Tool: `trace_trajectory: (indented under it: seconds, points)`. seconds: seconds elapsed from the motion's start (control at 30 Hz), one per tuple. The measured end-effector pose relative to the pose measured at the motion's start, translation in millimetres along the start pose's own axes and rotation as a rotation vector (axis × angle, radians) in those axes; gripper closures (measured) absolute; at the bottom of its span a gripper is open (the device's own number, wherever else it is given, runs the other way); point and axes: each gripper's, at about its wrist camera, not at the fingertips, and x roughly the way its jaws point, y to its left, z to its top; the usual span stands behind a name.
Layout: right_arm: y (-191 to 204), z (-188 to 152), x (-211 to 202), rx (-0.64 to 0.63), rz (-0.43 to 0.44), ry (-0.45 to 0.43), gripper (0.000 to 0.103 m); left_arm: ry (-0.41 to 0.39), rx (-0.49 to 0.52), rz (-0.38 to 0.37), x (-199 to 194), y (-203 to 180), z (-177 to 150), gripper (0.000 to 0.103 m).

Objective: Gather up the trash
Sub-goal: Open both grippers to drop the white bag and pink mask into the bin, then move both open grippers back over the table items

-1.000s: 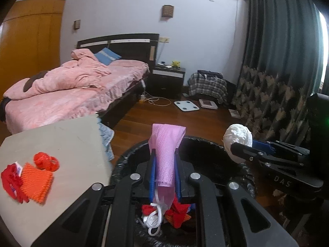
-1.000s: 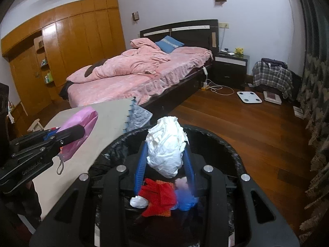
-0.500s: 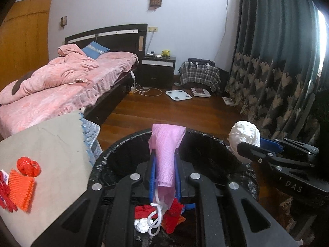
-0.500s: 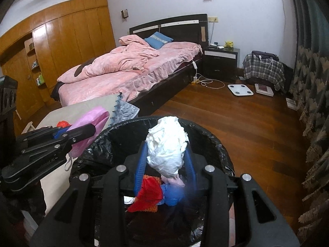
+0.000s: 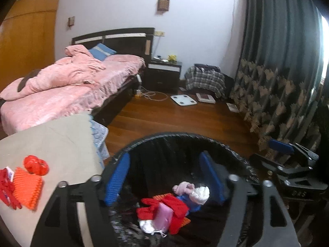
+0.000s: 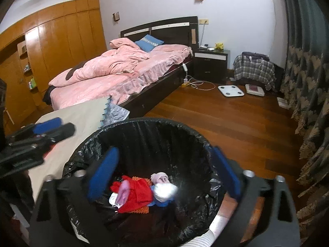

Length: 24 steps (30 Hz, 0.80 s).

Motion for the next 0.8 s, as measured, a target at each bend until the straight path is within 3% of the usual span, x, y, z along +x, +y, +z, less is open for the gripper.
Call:
trace_trajectory:
  seconds: [0.2, 0.4, 0.8]
  points:
    - [11.1, 6.2, -7.3, -0.011, -0.001, -0.024, 0.005, -0.053, -0.034, 0.067, -27.2, 30.1, 4.8, 0.008]
    - [36.5, 18.3, -7.0, -0.034, 0.047, -0.039, 0.005, -0.09, -0.084, 0.141, -57.4, 65.5, 0.1, 0.006]
    - [129.9, 36.2, 25.0, -0.146, 0.183, -0.022, 0.005, -0.111, -0.15, 0.354, -103.1, 145.5, -29.4, 0.006]
